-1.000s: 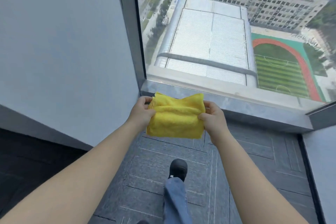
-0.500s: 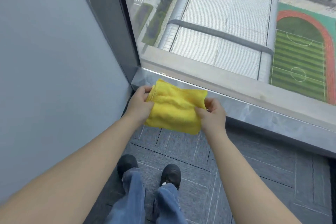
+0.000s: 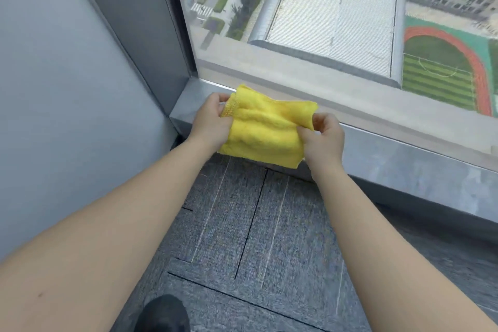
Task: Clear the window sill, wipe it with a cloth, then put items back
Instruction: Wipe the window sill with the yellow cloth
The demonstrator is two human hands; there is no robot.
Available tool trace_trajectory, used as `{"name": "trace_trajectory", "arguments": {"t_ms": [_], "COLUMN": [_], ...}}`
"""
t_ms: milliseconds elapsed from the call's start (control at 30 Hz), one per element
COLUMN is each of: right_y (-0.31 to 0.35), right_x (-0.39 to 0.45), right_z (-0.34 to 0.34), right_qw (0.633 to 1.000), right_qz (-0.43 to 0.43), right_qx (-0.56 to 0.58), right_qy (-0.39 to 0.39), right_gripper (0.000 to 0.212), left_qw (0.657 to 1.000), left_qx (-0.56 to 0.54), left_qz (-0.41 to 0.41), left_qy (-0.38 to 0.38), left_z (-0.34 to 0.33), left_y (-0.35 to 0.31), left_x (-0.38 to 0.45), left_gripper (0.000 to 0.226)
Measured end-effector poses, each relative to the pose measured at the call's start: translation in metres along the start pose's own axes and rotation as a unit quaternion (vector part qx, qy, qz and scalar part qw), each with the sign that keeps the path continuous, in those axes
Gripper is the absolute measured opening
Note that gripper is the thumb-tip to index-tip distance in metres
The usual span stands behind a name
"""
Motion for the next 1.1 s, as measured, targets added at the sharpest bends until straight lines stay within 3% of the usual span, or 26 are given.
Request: {"name": "trace_trajectory", "arguments": {"t_ms": [233,400,500,600,767,867,967,1100], "right_y": [-0.045,-0.053,-0.053,-0.052,-0.048,-0.055,-0.061,-0.058], "right_x": [0.053,0.060,0.051,0.049,0.058,0.060,0.059,0.059], "right_z": [-0.025,-0.033,-0.041,-0.061,-0.098,-0.113,-0.122,-0.133], "right_qw": [0.996,0.990,0.965,0.940,0.867,0.825,0.816,0.833], "right_qz": [0.048,0.044,0.132,0.211,0.210,0.189,0.175,0.142], "right_qx": [-0.064,-0.131,-0.221,-0.266,-0.424,-0.503,-0.528,-0.519], "right_qy": [-0.031,-0.036,-0.052,0.017,0.155,0.174,0.155,0.125], "right_gripper": [0.018,0.046,0.052,0.043,0.055,0.065,0.071,0.071], "left_qw": [0.995,0.986,0.975,0.961,0.948,0.947,0.943,0.936], "left_qx": [0.078,0.153,0.206,0.252,0.293,0.293,0.297,0.310], "left_qz": [-0.055,-0.071,-0.080,-0.100,-0.113,-0.118,-0.137,-0.152], "left_qy": [0.001,-0.014,-0.028,-0.044,-0.051,-0.060,-0.067,-0.073], "left_z": [-0.031,-0.038,-0.032,-0.022,-0.006,0.003,0.014,0.030], "left_y": [0.039,0.046,0.052,0.058,0.066,0.071,0.078,0.088], "left_x": [0.067,0.085,0.086,0.086,0.088,0.087,0.083,0.077], "left_gripper": [0.031,0.035,0.035,0.030,0.023,0.024,0.027,0.036]}}
Point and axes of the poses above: each hand's wrist, its own x-axis towards the middle knuckle, its own z-axis out of the back of the hand, y = z × x, the point moved 2 cm from there along x, towards the middle knuckle
